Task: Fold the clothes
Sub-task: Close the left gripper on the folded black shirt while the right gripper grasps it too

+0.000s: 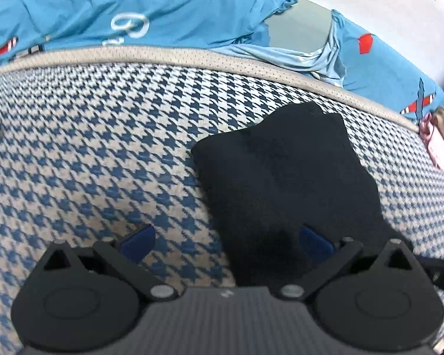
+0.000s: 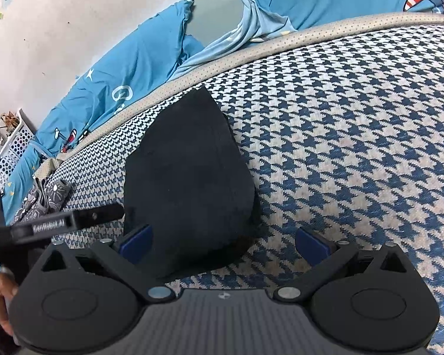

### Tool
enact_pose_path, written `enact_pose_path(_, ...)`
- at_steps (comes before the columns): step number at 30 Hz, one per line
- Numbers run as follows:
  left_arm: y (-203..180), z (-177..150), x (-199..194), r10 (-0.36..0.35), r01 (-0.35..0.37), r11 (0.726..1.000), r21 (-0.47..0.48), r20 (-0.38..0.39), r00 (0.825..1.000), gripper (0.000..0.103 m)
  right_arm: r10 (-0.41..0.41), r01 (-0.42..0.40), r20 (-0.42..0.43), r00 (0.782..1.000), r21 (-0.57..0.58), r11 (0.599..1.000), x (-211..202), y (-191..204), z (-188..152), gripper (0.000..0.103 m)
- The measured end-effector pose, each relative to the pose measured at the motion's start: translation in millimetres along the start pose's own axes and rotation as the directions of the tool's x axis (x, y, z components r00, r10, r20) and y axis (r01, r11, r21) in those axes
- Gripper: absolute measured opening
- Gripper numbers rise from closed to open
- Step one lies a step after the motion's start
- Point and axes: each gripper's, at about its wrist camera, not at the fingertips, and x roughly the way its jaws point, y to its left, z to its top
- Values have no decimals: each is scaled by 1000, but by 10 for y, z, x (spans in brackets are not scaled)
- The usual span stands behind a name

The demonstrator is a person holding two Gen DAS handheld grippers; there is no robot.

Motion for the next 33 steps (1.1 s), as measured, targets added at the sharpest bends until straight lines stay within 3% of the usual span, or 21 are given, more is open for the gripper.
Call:
enact_pose_path(6,89,92,209,-51,48,997,-60,-39,998,103,-8,8,-18,1000,4,1000,96,11,-15,103)
enact_pose_path(14,152,199,426,-55,50,995,-84,-61,997,103,-13,13,-31,999,3,1000,172,12,-19,103)
enact_pose_path(29,6,274,598,-52,52,999,-2,-36,998,103,-34,33,-13,999,-89,996,249,94,-53,103)
enact_pose_path(33,-30,281,623,-50,51,999,8,-32,998,103,-17,16,-9,1000,-121,993,292,150,-67,93)
